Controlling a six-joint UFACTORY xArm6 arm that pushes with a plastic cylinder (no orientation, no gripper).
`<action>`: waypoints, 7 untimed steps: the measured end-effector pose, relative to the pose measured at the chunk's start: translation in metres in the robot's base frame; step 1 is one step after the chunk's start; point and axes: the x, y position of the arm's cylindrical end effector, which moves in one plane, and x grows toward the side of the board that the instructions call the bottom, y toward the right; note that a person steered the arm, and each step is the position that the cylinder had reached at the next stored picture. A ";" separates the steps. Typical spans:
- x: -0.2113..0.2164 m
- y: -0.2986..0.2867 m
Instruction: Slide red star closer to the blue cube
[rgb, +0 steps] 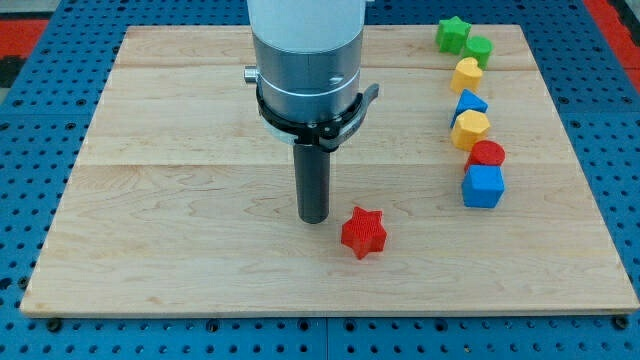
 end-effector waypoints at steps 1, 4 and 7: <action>0.019 -0.005; 0.027 0.009; 0.034 0.036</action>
